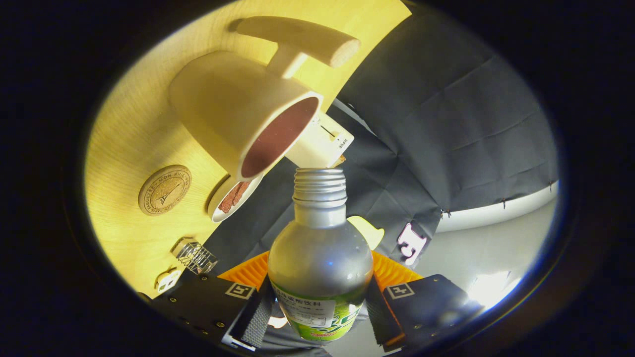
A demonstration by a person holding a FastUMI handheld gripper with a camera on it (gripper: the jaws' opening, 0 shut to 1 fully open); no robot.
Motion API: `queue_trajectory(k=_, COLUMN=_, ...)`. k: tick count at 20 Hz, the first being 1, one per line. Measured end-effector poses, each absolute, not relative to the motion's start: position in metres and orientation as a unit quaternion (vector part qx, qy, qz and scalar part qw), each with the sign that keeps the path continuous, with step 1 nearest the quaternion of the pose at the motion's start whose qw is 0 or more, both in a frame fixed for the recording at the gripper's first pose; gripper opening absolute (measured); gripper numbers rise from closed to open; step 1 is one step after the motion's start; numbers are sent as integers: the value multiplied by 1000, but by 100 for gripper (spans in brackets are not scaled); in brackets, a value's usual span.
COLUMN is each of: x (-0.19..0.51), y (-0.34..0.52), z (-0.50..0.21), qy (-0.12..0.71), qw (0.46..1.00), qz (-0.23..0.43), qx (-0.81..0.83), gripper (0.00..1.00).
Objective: Take the bottle from table, then pour the juice into the cup, finally place the bottle on the coaster
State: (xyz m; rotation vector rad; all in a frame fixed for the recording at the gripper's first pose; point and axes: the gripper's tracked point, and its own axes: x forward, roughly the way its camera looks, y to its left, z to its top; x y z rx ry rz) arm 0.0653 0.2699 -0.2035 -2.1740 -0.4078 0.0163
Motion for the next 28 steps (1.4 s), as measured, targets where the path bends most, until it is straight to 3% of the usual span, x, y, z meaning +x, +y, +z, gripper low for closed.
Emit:
queue_trajectory(k=15, x=67, y=249, z=-207, qy=-166, qw=606, qz=-9, qx=-778, gripper=80)
queue_trajectory(k=28, x=77, y=183, z=-203, qy=-112, qw=802, qz=-89, qx=-579, gripper=80)
